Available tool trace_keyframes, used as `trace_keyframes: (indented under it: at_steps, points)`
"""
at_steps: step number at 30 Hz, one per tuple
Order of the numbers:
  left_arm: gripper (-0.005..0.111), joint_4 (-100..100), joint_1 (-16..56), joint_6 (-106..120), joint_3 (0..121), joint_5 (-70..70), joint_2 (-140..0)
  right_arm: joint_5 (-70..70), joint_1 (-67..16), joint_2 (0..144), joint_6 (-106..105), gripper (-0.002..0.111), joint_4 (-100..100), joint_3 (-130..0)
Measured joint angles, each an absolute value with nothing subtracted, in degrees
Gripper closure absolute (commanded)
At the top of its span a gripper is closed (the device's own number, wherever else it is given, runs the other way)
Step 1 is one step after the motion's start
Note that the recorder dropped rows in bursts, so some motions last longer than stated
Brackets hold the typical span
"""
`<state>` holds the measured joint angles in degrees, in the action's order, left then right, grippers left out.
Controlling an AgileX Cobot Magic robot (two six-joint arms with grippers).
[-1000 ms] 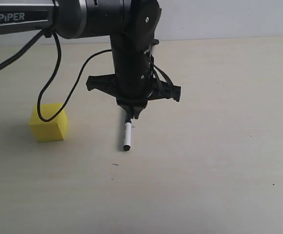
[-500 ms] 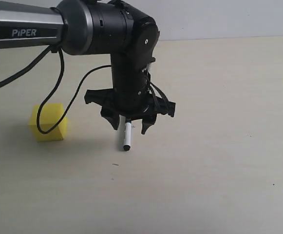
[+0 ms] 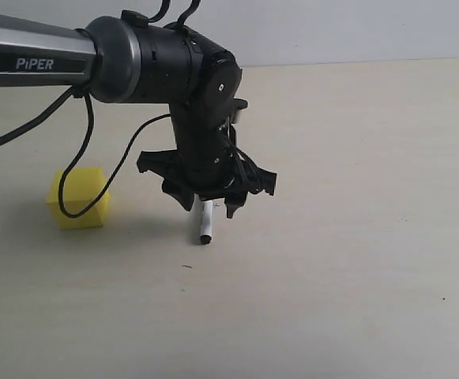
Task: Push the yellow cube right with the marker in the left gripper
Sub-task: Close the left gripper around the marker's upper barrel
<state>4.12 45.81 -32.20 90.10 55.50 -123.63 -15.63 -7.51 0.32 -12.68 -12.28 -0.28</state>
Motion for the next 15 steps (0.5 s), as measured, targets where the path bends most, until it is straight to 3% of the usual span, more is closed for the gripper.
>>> trace_keyframes:
  at_steps: [15]
  points:
    - [0.049, 4.1, 45.6, -31.9, 88.7, 54.4, -124.6, -15.6, -7.5, 0.3, -12.5, 0.108, -12.3, -0.3]
